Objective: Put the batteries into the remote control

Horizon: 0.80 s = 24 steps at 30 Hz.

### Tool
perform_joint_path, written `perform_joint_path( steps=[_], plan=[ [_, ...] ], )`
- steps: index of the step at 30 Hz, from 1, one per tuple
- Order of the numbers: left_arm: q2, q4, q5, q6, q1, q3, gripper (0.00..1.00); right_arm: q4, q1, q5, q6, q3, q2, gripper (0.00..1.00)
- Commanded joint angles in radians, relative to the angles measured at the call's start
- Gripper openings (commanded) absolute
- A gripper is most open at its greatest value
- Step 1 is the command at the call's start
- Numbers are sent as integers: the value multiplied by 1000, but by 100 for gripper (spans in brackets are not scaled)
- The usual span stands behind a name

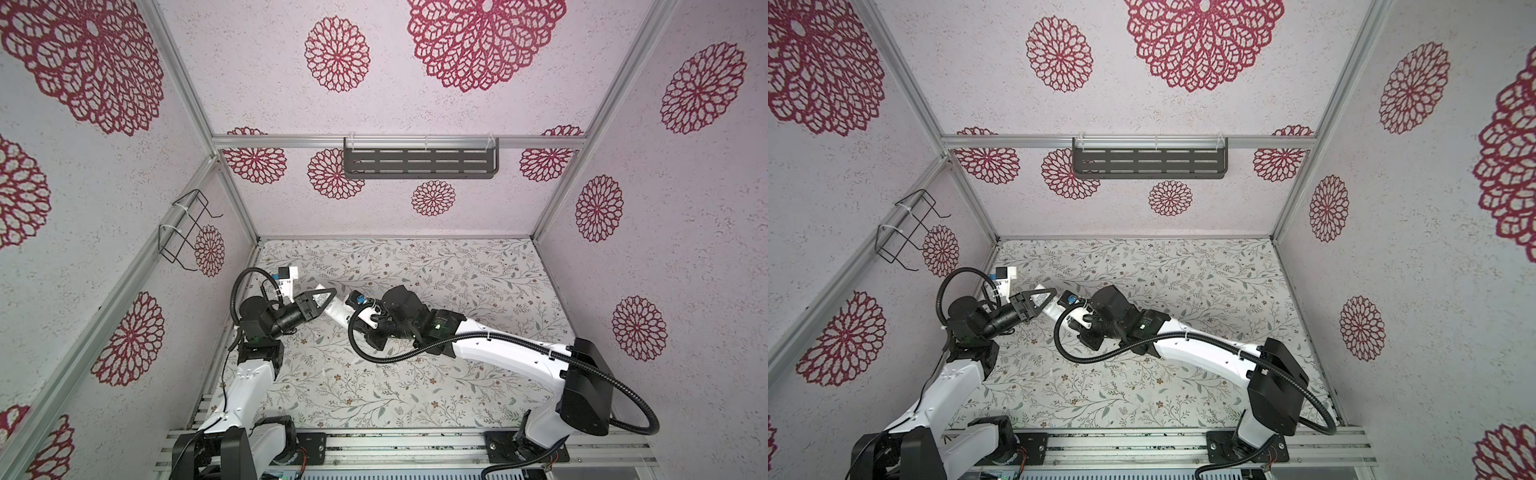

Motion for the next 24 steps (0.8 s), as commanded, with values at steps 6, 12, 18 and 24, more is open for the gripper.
perform_joint_path(
  steps=[6, 12, 18, 24],
  plan=[
    [-36, 87, 24, -84, -7, 21, 0, -267, 12, 60, 17, 63, 132, 0],
    [-35, 100, 25, -90, -7, 19, 0, -272, 9, 78, 19, 83, 147, 0],
    [-33, 113, 32, -99, -7, 21, 0, -198, 2, 91, 26, 46, 125, 2],
    [-22, 147, 36, -121, -7, 20, 0, -105, 0, 98, 37, 0, 101, 3]
  ],
)
